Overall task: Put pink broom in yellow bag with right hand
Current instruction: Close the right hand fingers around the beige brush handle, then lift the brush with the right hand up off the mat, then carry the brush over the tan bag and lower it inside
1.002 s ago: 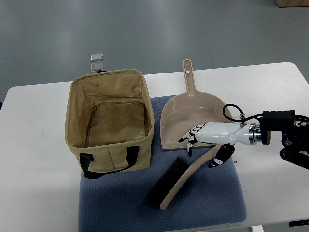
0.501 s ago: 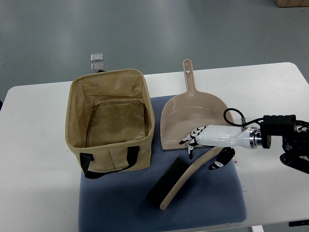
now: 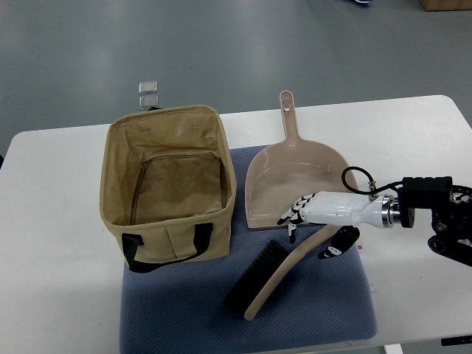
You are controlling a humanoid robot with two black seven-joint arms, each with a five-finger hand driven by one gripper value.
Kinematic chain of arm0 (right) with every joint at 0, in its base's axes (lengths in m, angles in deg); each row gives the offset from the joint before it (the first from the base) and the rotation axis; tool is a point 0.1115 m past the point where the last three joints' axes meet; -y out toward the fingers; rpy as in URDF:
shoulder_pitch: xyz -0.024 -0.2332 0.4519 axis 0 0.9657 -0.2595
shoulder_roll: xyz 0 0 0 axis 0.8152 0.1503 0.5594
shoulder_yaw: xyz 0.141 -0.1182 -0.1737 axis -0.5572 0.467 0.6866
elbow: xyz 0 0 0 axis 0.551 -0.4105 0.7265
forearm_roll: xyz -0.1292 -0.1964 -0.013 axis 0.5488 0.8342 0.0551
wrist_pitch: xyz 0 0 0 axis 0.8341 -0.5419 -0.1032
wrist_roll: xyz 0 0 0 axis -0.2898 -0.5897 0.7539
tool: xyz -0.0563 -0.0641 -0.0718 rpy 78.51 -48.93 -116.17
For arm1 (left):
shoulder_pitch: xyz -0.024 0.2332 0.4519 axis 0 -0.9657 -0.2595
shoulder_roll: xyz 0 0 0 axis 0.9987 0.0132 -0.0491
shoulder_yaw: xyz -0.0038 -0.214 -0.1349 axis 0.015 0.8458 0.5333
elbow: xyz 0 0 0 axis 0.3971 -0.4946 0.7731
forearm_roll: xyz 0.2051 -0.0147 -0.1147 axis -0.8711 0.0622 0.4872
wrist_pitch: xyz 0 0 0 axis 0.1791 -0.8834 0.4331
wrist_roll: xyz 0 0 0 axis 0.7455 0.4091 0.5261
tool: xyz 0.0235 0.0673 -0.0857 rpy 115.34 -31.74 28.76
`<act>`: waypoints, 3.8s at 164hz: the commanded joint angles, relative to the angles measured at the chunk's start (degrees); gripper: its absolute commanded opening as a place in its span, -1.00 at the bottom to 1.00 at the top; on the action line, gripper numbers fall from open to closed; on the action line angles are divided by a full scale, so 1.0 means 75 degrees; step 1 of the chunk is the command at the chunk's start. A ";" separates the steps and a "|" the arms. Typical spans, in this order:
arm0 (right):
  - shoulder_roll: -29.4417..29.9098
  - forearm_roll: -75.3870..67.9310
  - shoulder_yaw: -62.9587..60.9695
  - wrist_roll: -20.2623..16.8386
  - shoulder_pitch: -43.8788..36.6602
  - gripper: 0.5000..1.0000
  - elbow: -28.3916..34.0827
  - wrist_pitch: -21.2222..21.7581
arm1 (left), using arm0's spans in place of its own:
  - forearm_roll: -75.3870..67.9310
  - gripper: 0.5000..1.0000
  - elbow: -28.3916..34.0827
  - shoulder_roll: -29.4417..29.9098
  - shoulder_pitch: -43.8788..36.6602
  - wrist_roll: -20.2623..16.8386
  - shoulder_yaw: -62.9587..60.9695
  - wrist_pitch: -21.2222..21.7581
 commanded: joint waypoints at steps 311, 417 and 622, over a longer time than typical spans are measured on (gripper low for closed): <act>-0.0797 -0.1147 -0.0831 0.0516 -0.0126 -0.93 -0.0016 -0.0063 | 0.0000 1.00 0.0000 0.0000 0.0000 0.0000 0.0001 -0.0001; -0.1887 -0.2507 -0.0889 0.0716 -0.1286 -0.93 -0.0063 0.0323 | 0.0000 1.00 0.0000 0.0000 0.0000 0.0000 0.0001 -0.0001; 0.3480 -0.1440 -0.0573 0.0071 -0.4274 -0.91 -0.3578 0.1156 | 0.0000 1.00 0.0000 0.0000 0.0000 0.0000 0.0001 -0.0001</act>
